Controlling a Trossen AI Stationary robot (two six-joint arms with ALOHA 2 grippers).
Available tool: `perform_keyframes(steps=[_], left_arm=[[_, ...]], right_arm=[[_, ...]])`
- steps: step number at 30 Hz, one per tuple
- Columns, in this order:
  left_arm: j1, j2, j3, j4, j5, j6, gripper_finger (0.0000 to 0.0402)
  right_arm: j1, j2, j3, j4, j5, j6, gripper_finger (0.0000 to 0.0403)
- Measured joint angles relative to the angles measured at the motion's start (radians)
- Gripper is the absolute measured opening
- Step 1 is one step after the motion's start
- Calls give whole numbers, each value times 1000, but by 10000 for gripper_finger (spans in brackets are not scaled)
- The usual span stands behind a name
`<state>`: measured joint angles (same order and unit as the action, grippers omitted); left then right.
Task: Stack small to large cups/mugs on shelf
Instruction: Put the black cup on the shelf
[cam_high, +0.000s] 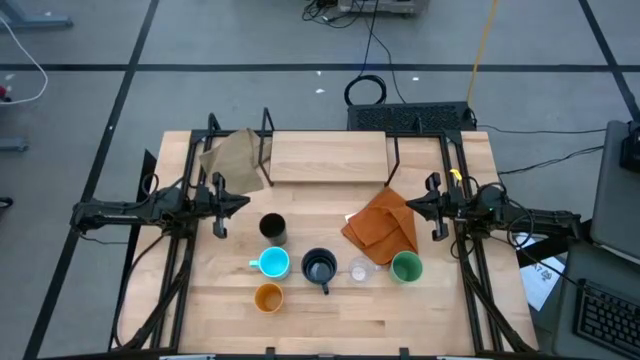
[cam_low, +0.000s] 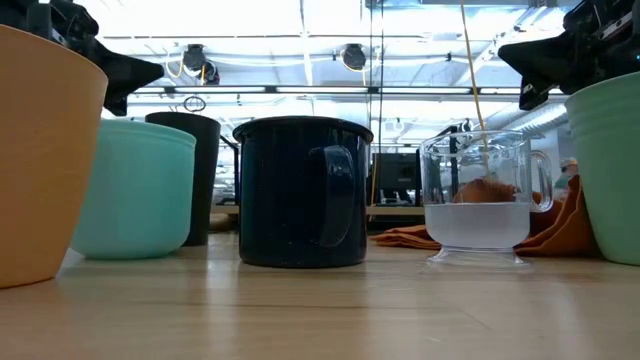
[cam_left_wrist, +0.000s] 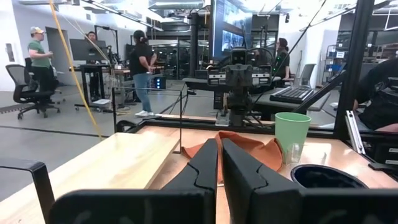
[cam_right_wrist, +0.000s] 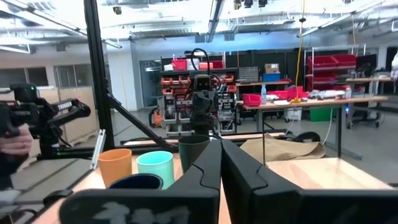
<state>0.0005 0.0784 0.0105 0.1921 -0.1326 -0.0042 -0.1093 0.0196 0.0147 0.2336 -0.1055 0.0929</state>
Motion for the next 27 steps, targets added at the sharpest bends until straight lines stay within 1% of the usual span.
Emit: perform_keyframes(steps=[6,10,12,14,16,21,25,27], left_arm=[[0,0,0,0,0,6,24],[0,0,0,0,0,9,24],[0,0,0,-1,0,9,24],[0,0,0,-1,-1,9,24],[0,0,0,-1,-1,9,24],[0,0,0,-1,-2,3,24],[0,0,0,0,-2,-16,24],[0,0,0,6,-1,2,24]], right_arm=[[0,0,0,13,0,-1,0],[0,0,0,67,0,-1,0],[0,0,0,93,0,-38,0],[0,0,0,100,0,-125,0],[0,0,0,98,0,-157,0],[0,1,0,92,0,-81,0],[0,2,0,60,0,-70,0],[0,2,0,48,0,-60,0]])
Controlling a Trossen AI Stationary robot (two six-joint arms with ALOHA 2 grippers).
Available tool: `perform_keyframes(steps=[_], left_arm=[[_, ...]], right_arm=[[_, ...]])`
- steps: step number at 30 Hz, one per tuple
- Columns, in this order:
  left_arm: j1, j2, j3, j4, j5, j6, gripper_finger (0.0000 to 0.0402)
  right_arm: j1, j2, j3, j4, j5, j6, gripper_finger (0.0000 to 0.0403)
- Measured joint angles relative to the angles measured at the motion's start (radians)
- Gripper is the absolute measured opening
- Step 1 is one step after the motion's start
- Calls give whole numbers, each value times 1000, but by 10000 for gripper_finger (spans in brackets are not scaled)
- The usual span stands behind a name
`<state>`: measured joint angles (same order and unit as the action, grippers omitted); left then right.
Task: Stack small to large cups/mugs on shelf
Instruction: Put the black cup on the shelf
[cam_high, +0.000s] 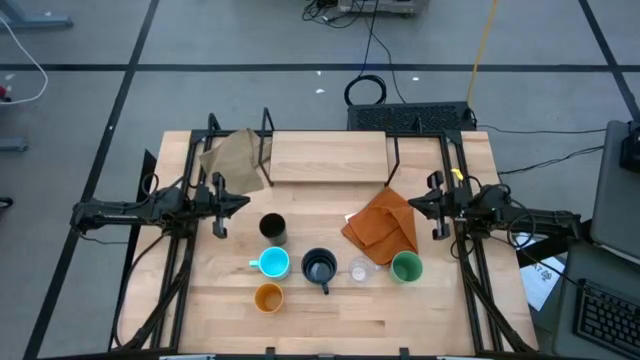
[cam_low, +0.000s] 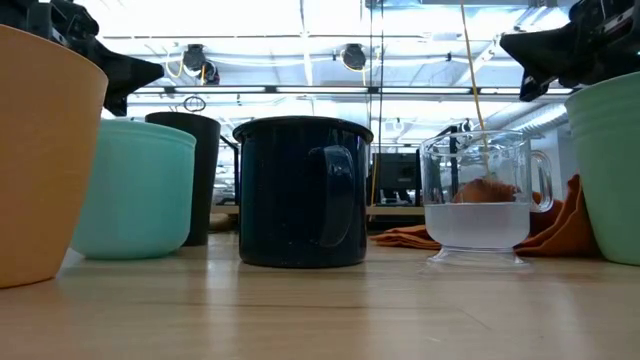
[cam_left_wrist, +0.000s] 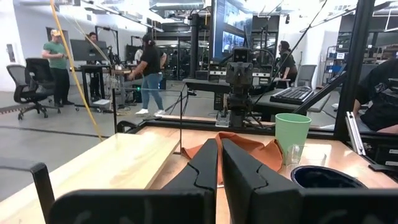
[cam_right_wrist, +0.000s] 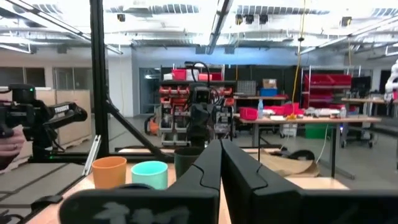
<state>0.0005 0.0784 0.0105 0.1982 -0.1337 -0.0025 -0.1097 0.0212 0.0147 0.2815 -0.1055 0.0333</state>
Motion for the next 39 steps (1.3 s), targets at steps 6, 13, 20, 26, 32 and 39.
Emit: perform_keyframes(steps=[6,13,20,26,32,39], left_arm=[[0,0,0,96,-44,-26,59],[0,48,74,45,-38,-166,204],[0,320,360,-189,15,-147,278],[0,612,648,-557,101,-190,254],[-1,783,861,-797,163,-179,227],[0,888,979,-958,160,-179,214]], right_arm=[[0,1,0,-35,0,7,17],[0,1,0,-32,0,5,47],[0,1,0,-32,0,5,61],[0,1,0,-32,0,3,61],[0,1,0,-33,0,-4,61],[0,1,0,-43,0,-4,61]])
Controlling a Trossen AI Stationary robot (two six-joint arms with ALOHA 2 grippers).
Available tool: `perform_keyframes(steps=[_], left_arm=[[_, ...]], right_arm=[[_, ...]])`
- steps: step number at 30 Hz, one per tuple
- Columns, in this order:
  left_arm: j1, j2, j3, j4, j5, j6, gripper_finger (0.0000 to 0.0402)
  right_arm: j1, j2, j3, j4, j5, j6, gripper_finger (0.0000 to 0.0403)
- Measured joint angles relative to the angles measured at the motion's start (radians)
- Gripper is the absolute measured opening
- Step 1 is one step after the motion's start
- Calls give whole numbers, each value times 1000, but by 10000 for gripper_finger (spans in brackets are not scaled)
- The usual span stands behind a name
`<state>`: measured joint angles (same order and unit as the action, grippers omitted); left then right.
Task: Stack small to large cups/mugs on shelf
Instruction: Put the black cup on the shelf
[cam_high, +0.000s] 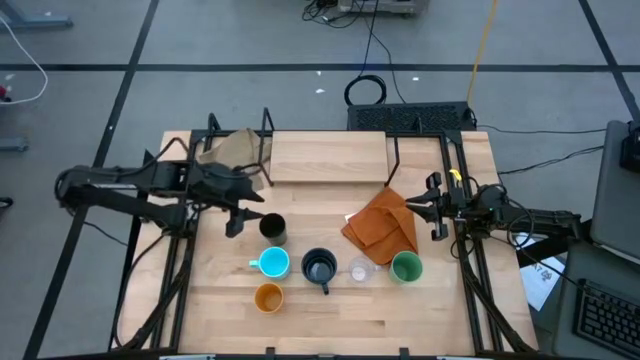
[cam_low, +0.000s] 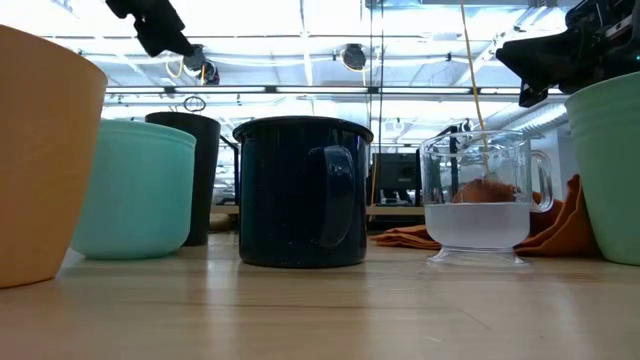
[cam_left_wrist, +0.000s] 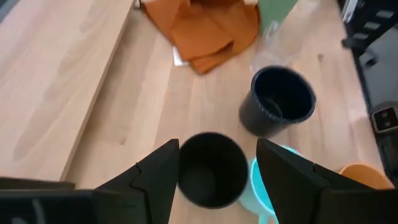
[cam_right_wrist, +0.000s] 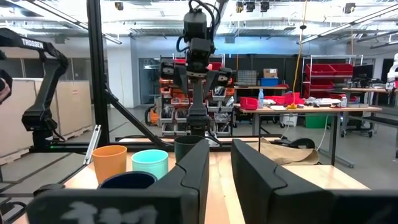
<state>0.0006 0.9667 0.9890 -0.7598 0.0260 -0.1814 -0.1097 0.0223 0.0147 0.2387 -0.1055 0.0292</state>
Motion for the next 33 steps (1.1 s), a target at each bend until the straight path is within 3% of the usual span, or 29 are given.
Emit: perform_keyframes(steps=[18,33], left_arm=[[4,193,10,-77,-57,50,214],[67,238,9,-96,-16,53,214]], right_arm=[[0,0,0,-5,0,-15,61],[0,0,0,-14,0,-15,61]])
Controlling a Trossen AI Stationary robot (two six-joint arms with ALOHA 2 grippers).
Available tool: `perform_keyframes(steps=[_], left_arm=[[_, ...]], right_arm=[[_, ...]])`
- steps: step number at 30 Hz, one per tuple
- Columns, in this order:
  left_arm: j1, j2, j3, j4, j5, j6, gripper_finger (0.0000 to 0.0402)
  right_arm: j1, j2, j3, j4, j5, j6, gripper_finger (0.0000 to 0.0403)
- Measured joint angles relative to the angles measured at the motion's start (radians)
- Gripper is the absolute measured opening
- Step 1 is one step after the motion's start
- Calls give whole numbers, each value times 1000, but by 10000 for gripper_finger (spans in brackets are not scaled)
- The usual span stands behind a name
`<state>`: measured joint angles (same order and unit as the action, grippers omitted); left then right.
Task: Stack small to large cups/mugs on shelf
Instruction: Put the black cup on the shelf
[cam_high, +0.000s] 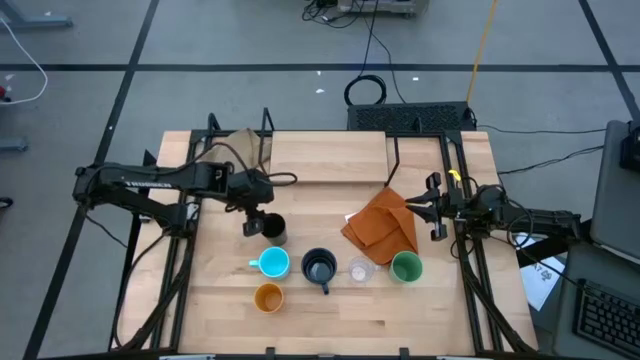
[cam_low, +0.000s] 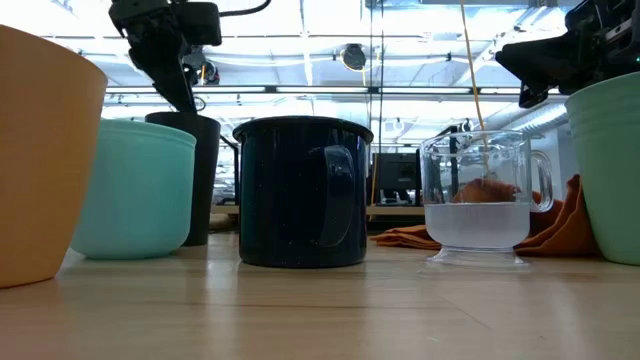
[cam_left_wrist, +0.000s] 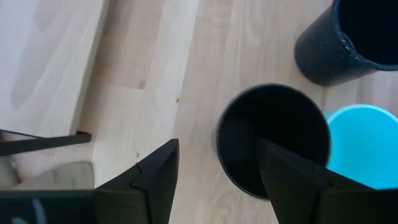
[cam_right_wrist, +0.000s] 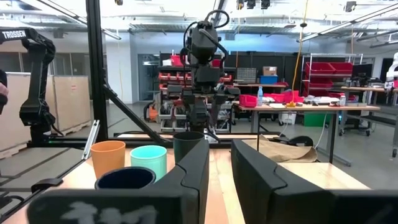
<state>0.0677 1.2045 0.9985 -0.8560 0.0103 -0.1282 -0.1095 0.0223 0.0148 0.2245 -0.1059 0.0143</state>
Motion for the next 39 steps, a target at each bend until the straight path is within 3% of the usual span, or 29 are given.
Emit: perform_keyframes(steps=[7,39], left_arm=[[0,20,0,-17,40,-16,214],[0,133,0,-23,44,-5,214]], right_arm=[[0,0,0,-25,0,-4,61],[0,4,0,-27,0,-8,61]])
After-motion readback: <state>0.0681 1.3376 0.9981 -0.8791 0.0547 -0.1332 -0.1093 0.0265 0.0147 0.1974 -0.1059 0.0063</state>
